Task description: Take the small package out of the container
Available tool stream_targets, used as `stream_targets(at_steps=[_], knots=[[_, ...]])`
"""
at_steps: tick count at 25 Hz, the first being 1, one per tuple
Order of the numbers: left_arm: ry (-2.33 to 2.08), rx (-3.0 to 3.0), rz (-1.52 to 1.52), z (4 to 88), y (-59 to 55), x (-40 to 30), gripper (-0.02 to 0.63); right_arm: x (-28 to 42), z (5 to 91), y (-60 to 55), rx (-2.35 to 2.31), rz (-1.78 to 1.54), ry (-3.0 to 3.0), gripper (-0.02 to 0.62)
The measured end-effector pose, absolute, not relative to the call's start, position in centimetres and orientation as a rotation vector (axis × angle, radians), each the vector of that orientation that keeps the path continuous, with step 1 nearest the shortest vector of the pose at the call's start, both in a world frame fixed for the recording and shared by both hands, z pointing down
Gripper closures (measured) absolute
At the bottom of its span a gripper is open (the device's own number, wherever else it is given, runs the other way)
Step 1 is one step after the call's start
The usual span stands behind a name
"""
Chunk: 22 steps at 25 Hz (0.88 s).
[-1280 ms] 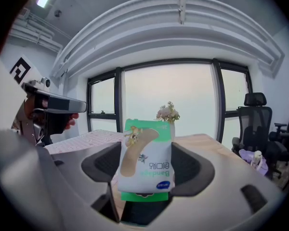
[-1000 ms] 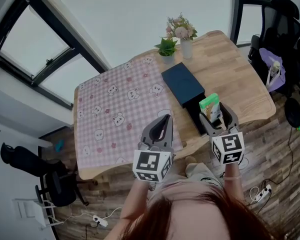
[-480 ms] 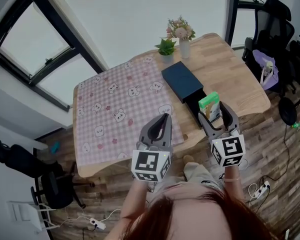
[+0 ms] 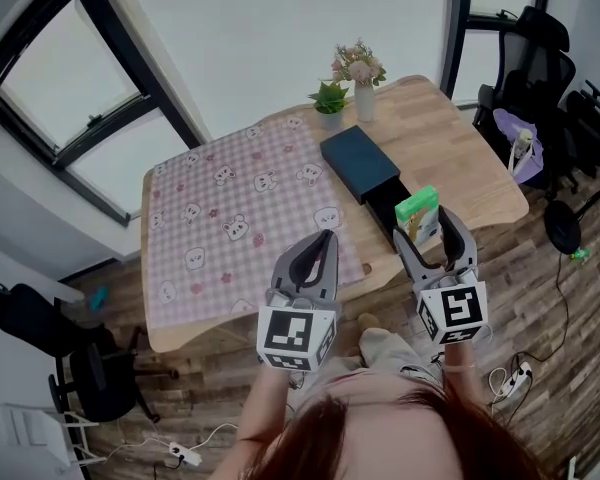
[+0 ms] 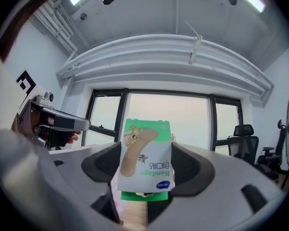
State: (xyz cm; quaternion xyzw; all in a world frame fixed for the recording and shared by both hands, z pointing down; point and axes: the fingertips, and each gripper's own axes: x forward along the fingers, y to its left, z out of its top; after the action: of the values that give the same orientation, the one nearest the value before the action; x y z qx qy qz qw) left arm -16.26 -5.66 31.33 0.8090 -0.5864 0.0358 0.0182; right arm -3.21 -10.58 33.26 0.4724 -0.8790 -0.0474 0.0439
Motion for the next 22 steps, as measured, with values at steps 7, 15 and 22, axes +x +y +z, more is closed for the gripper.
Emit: stream_targets(at_steps=[7, 15, 22], knots=[[-1.84, 2.515, 0.104, 30.7, -4.1, -15.9, 0.592, -2.9, 32.2, -8.5, 1.459, -0.185, -2.69, 0.273], [-1.879, 2.488, 0.078, 29.9, -3.6, -14.8, 0.592, -2.0, 31.4, -8.7, 1.434, -0.21, -2.725, 0.273], [-1.914, 2.461, 0.085, 29.2, -4.6, -11.5, 0.592, 0.5, 30.8, -9.4, 1.377, -0.222, -2.751, 0.273]])
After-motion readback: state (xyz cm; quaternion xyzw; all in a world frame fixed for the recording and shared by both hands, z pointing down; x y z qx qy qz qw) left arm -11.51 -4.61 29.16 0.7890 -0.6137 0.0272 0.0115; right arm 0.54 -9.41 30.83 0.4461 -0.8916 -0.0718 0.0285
